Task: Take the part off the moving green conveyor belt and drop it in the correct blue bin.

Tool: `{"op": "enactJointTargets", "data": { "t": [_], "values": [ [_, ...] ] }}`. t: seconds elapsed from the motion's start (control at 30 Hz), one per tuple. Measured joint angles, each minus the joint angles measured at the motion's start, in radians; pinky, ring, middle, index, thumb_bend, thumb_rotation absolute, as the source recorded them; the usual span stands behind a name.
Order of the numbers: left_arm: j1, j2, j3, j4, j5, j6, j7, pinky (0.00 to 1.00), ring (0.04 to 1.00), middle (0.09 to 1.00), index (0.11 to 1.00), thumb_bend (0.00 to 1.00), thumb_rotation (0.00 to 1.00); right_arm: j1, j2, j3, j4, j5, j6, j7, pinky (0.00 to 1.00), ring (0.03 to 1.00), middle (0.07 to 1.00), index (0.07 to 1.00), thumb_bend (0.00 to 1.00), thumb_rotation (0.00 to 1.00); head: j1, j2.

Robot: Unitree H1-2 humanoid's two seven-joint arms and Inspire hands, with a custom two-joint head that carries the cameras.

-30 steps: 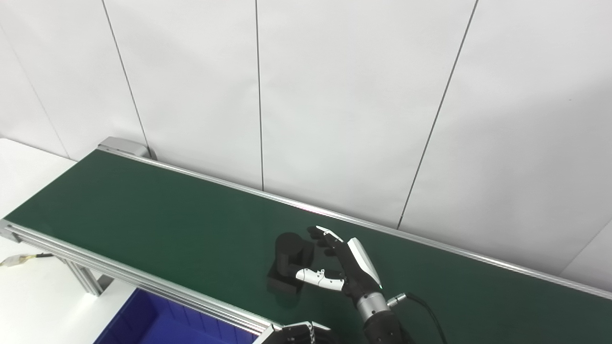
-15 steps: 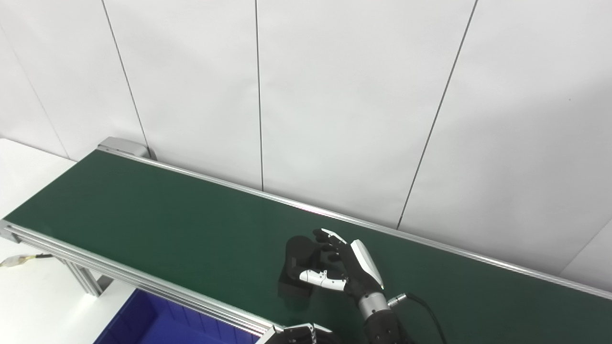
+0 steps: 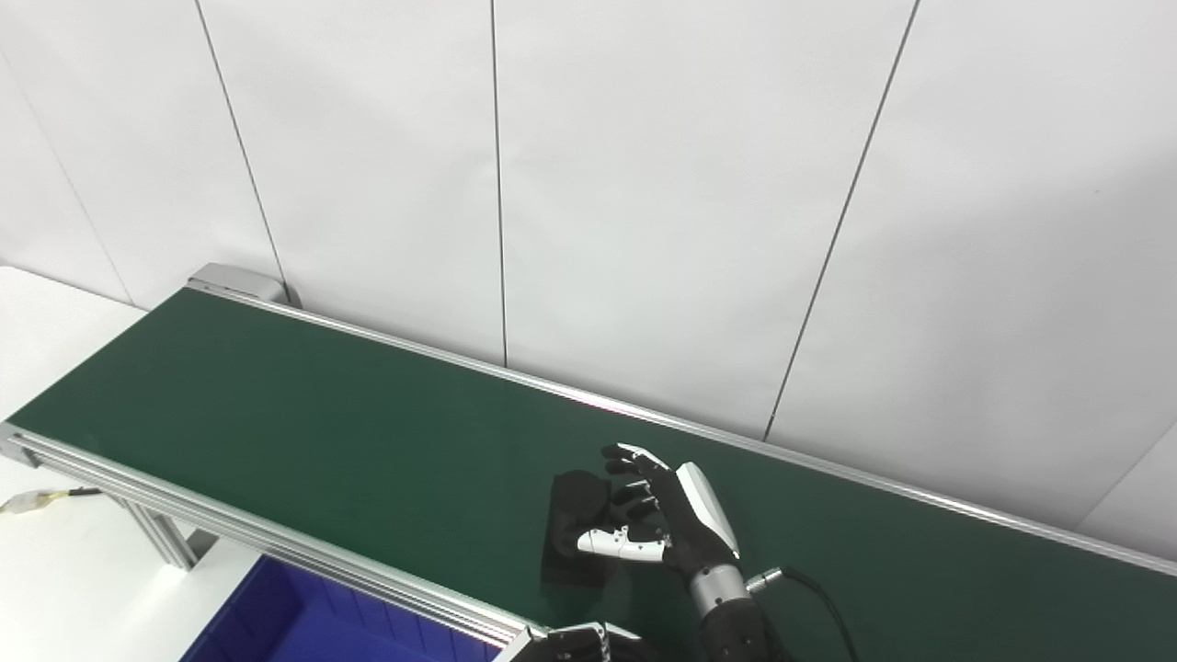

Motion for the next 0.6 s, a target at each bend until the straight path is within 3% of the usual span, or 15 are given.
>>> {"op": "enactJointTargets", "data": {
  "t": [0.03,0.13,0.2,0.23,0.3,0.6],
  "values": [
    [0.0,0.0,0.0,0.0,0.0,0.0,0.0,0.61,0.641,0.653,0.66,0.91,0.62,0.001,0.0,0.0,0.0,0.0,-0.002,-0.006,0.74,0.767,0.768,0.785,0.82,0.22,0.0,-0.002],
    [0.0,0.0,0.0,0.0,0.0,-0.002,0.0,0.61,0.64,0.653,0.659,0.92,0.62,0.003,0.002,0.0,0.0,-0.001,-0.01,-0.028,0.59,0.634,0.687,0.683,0.8,0.08,0.0,0.003],
    [0.0,0.0,-0.001,0.0,0.0,-0.003,0.0,0.61,0.64,0.652,0.659,0.92,0.63,0.003,0.004,0.0,0.008,-0.004,-0.026,-0.05,0.55,0.601,0.661,0.651,0.79,0.05,0.0,0.003],
    [0.0,0.0,-0.001,0.0,0.0,-0.003,0.0,0.61,0.638,0.651,0.658,0.91,0.62,0.003,0.005,0.0,0.014,-0.006,-0.041,-0.063,0.51,0.563,0.582,0.573,0.67,0.02,0.002,0.005],
    [0.0,0.0,-0.001,-0.001,0.0,-0.003,0.0,0.61,0.635,0.648,0.657,0.91,0.62,0.003,0.007,0.0,0.022,-0.009,-0.053,-0.081,0.46,0.51,0.516,0.505,0.56,0.0,0.0,0.006],
    [0.0,0.0,-0.001,-0.004,-0.004,-0.009,0.0,0.61,0.63,0.646,0.657,0.9,0.63,0.004,0.009,0.004,0.031,-0.038,-0.092,-0.146,0.43,0.483,0.476,0.489,0.53,0.0,0.002,0.014]
  ]
}}
